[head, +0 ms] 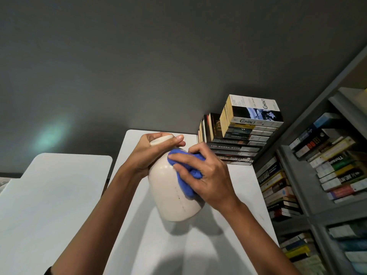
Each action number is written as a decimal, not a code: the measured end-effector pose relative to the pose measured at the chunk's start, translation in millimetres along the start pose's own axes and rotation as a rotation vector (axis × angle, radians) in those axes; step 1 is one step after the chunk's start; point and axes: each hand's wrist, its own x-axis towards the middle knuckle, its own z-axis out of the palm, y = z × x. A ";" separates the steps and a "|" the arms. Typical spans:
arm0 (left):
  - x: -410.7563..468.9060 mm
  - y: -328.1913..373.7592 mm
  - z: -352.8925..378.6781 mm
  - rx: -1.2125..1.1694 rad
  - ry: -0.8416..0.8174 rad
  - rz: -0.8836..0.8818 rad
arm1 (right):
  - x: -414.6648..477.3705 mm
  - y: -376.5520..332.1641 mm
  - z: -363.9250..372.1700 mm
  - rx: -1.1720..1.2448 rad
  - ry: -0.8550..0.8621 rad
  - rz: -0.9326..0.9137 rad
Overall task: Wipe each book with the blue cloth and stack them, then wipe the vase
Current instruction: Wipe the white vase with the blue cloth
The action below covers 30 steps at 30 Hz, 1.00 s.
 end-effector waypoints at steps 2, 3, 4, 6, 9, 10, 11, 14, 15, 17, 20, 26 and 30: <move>0.8 -0.2 -1.6 0.036 0.003 0.003 | 4.1 11.5 -2.5 -0.027 0.010 0.061; 1.2 -0.3 -2.1 0.050 -0.001 0.000 | 6.8 16.4 -3.3 -0.042 0.028 0.096; 1.6 0.4 -2.0 0.058 -0.010 -0.010 | 8.1 18.1 -2.9 -0.041 0.042 0.110; 2.9 0.9 -2.2 0.065 -0.025 -0.043 | 5.4 8.9 1.0 -0.013 0.040 0.068; 3.8 1.1 -4.5 0.094 -0.006 -0.097 | -10.0 -3.7 3.0 0.015 -0.023 -0.050; 4.0 0.6 -5.3 0.101 0.000 -0.104 | -13.5 -0.1 1.9 0.026 -0.044 -0.056; 4.4 -0.2 -5.6 0.108 0.002 -0.111 | -14.1 5.9 0.8 0.023 -0.052 -0.043; 4.2 -1.4 -4.3 0.125 -0.008 -0.155 | -1.5 17.8 2.0 -0.018 -0.011 0.026; 4.5 -1.2 -3.2 0.129 -0.014 -0.167 | 4.1 15.3 3.6 -0.007 0.005 0.039; 5.2 -0.3 -3.2 0.119 -0.021 -0.184 | 7.7 4.0 5.5 0.010 0.004 0.004; 7.1 -0.2 -7.8 0.099 -0.007 -0.196 | -8.1 -0.4 1.0 0.041 -0.082 -0.095; 9.9 -1.6 -6.6 0.077 0.013 -0.213 | 0.4 5.3 1.8 0.030 -0.018 0.009; 11.8 -1.8 -9.3 0.074 0.007 -0.200 | -14.0 -8.0 -0.1 0.024 -0.118 -0.120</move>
